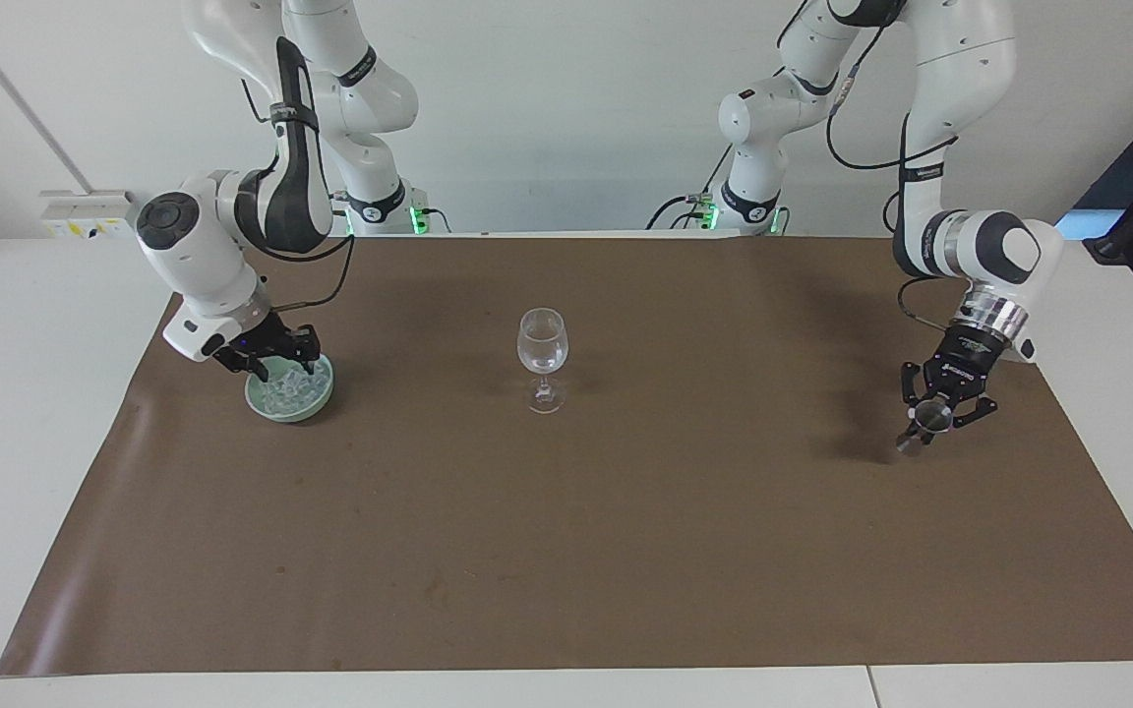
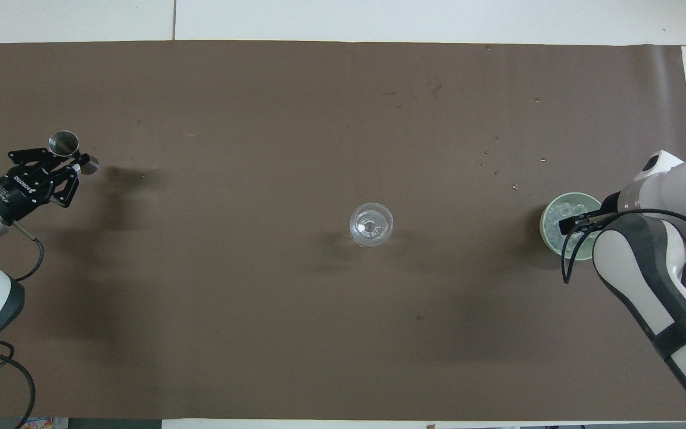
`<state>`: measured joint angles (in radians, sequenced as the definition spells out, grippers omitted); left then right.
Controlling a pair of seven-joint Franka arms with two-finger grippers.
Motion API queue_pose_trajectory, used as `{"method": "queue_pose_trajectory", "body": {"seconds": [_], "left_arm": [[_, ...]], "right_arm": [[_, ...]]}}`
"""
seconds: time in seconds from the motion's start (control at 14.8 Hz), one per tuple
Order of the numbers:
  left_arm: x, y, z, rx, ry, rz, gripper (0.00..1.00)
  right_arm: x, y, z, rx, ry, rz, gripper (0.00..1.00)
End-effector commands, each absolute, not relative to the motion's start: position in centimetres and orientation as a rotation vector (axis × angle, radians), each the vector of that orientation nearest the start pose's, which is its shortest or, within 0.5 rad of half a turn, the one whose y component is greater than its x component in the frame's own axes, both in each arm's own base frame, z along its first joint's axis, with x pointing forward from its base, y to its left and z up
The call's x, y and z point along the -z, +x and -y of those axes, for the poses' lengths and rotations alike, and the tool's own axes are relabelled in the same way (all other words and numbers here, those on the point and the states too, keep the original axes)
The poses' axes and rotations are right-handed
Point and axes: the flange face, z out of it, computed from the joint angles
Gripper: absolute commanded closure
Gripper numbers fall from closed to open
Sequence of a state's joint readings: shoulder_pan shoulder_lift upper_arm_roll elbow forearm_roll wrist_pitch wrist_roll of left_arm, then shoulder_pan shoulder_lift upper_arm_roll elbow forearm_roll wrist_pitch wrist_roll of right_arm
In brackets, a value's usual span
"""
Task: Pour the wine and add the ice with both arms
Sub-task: 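Set the jigger down with the left gripper while the right gripper grasps ice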
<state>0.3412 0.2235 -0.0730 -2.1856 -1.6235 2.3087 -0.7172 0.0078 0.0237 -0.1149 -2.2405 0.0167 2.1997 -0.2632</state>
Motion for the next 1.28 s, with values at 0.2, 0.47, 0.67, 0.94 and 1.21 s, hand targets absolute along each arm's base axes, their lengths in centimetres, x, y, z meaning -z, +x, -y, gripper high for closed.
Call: {"method": "queue_pose_trajectory", "body": {"seconds": [0.2,0.47,0.67,0.94,1.21], "left_arm": [[-26.1,52.5,-12.0,0.332,0.75,-1.861,1.0],[-25.2,51.4,-12.0,0.34,0.664,-1.887,1.0],[-25.2,51.3,-12.1,0.34,0.66,-1.89,0.69],[-25.4,51.0,-12.4,0.342,0.645,-1.891,0.0],[-25.0,49.9,-12.5,0.347,0.671,-1.904,0.0]], "right_arm": [[-35.1,50.9,5.2,-0.019,-3.108,0.213,0.29],[-34.3,51.2,5.4,-0.039,-3.089,0.167,0.29],[-34.3,51.2,5.6,-0.037,-3.089,0.165,0.33],[-34.0,51.3,5.6,-0.011,-3.094,0.161,0.33],[-33.5,51.4,5.7,-0.019,-3.089,0.15,0.35]]}}
